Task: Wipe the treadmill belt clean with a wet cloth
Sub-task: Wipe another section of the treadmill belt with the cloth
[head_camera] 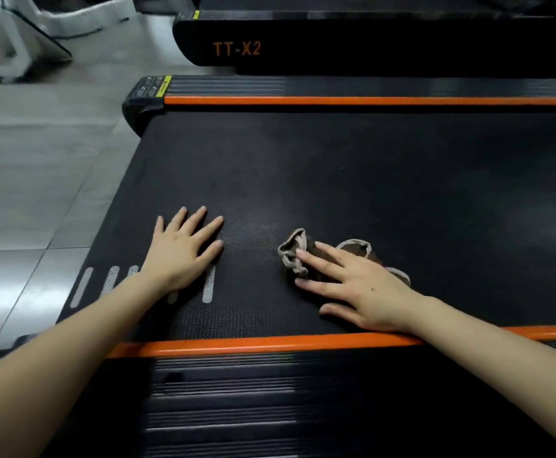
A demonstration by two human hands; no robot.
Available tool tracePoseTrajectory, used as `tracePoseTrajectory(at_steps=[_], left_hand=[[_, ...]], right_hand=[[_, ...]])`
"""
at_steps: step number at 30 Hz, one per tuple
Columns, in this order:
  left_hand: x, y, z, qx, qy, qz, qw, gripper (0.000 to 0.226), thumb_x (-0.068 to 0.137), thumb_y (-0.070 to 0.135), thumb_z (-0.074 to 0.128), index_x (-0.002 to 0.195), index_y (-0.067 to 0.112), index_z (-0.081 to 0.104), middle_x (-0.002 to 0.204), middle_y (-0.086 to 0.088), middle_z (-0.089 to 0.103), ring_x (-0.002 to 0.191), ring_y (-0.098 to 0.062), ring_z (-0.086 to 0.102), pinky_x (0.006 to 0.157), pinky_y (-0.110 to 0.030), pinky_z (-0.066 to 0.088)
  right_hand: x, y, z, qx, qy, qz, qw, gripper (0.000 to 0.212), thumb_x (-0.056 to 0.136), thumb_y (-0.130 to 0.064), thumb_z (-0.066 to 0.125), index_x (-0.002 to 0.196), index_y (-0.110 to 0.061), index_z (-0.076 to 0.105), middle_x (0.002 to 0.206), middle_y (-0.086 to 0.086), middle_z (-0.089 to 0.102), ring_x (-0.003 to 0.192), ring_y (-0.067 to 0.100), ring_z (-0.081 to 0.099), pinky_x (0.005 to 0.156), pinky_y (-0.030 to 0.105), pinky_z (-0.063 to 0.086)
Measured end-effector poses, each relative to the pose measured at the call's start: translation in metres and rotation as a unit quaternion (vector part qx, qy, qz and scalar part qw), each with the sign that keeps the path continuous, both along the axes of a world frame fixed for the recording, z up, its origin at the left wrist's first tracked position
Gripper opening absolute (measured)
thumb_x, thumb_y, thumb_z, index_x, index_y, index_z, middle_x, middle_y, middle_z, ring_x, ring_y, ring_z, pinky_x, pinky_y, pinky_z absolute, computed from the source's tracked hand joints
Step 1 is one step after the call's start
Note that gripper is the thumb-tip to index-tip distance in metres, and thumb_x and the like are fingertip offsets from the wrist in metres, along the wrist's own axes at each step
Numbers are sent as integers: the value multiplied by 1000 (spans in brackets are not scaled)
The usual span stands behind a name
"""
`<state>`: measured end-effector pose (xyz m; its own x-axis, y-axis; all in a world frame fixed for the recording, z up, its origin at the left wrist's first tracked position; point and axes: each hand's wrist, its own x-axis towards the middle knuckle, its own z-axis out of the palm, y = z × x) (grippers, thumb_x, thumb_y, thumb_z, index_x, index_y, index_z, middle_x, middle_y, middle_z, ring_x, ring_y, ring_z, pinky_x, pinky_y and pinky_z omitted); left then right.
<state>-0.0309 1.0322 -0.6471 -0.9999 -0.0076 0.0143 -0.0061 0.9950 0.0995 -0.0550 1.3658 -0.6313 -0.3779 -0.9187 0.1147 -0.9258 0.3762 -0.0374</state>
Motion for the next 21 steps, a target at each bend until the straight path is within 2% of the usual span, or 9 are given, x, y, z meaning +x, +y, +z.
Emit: tracePoseTrajectory(at_steps=[2,5,9,11,13,15,16,18,21], left_hand=[[-7,-13,2,-11,33,-27,999,73,82,66,4,144,40,32,155,0,27,144,-30,16,114,-57,5],[-29,-33,2,-35,14,-12,999,73,80,68,-1,146,44,22,158,-2,18,146,-31,7,114,-57,0],[-50,-41,-4,-18,-7,0,1000,71,77,71,-4,144,51,7,160,-2,10,146,-30,2,114,-55,-2],[-50,-42,-8,-9,9,-3,1000,66,80,69,-1,143,51,5,159,-2,12,146,-29,2,115,-54,-1],[-47,-42,-9,-11,17,-8,1000,63,83,67,1,144,50,7,159,-3,13,146,-30,3,115,-54,-1],[-47,-42,-8,-8,21,-11,1000,63,85,66,3,145,48,11,159,-4,14,146,-31,4,115,-55,-1],[-48,-42,-8,-5,24,-12,1000,62,86,65,5,145,48,14,158,-5,16,146,-32,5,115,-55,-1],[-48,-42,-8,-1,32,-14,999,61,88,64,9,145,47,20,158,-6,19,145,-33,8,115,-56,0],[-47,-42,-8,2,33,-17,999,60,89,63,12,145,45,24,157,-7,21,145,-35,11,114,-57,2]], right_hand=[[-7,-14,-6,5,2,-36,999,50,97,-50,30,141,-28,39,154,7,25,139,35,27,108,51,33],[-20,-50,-4,29,-24,-113,993,55,96,-57,15,141,-33,36,153,10,28,137,39,29,104,57,35],[-37,-103,1,48,-54,-113,991,54,92,-57,26,135,-34,48,155,4,24,141,38,20,111,54,24],[-35,-120,4,-5,-81,-119,990,53,89,-60,31,130,-34,54,154,-1,27,143,32,19,114,49,18],[-27,-128,10,-144,-94,-161,972,45,89,-54,42,121,-30,63,143,-2,46,135,23,39,112,49,27],[-18,-123,18,-275,-27,-279,920,38,87,-47,52,112,-24,69,117,-3,67,109,17,62,94,43,48],[-15,-117,24,-280,16,-349,894,40,85,-49,53,109,-22,69,104,-3,70,94,18,66,80,38,52],[-7,-110,31,-165,35,-448,878,60,78,-66,49,113,-21,66,97,-1,63,83,21,60,69,34,49],[-3,-107,32,15,-96,-441,892,71,74,-68,54,130,-24,51,117,0,48,104,21,49,80,35,46]])
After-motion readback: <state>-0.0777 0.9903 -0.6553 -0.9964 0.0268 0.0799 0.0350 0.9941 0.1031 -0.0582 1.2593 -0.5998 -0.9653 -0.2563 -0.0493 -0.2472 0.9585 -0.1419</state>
